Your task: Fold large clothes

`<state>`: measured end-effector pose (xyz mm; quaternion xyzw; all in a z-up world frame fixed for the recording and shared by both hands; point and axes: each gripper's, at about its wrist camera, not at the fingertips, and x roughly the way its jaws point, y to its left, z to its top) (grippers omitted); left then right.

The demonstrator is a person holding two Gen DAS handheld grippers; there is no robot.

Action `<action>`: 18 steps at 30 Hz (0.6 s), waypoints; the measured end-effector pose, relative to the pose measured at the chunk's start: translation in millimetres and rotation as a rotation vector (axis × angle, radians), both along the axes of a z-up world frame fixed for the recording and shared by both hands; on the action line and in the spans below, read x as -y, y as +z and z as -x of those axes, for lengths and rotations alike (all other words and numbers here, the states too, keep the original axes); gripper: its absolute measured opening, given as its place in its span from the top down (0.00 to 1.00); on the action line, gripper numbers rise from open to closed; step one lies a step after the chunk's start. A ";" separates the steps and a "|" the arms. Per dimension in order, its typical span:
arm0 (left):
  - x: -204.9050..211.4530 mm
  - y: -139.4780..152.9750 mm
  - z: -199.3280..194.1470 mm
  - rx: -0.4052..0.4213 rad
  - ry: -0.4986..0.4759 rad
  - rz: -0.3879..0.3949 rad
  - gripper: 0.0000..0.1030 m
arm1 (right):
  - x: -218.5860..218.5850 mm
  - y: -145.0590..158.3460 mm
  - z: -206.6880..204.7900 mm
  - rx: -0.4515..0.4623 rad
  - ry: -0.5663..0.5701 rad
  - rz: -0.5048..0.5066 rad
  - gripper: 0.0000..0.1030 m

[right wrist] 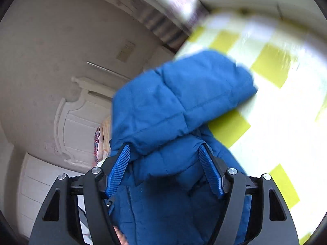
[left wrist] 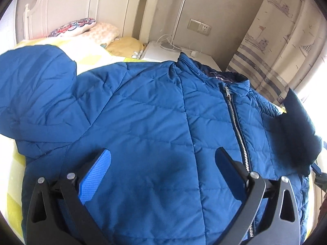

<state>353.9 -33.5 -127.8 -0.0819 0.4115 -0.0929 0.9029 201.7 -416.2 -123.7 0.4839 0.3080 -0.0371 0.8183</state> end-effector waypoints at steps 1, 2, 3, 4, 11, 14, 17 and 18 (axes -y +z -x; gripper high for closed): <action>-0.3 -0.2 0.3 -0.001 0.000 -0.001 0.02 | 3.1 2.6 -1.1 0.011 -0.017 0.002 0.33; 0.4 0.4 0.8 0.003 -0.002 -0.006 0.02 | 6.8 0.0 4.9 0.016 -0.034 -0.008 0.33; 1.5 1.2 1.3 0.009 -0.004 -0.011 0.02 | 17.6 -7.4 4.8 0.004 -0.068 -0.043 0.32; 4.4 3.1 3.4 0.023 -0.015 -0.025 0.02 | 24.4 -15.7 5.1 -0.009 -0.082 -0.078 0.32; 21.2 4.3 6.8 0.039 -0.084 -0.084 0.02 | 48.6 -40.3 -47.7 -0.007 -0.177 -0.075 0.45; 14.7 9.5 8.2 0.069 -0.044 -0.076 0.02 | 20.7 3.1 -66.3 0.011 -0.198 0.252 0.61; -10.3 27.3 16.4 0.173 0.073 -0.029 0.02 | -65.3 55.8 -104.8 0.107 -0.008 0.631 0.64; -22.1 33.2 20.0 0.209 0.122 0.004 0.02 | -106.2 68.9 -118.6 0.167 0.123 0.736 0.63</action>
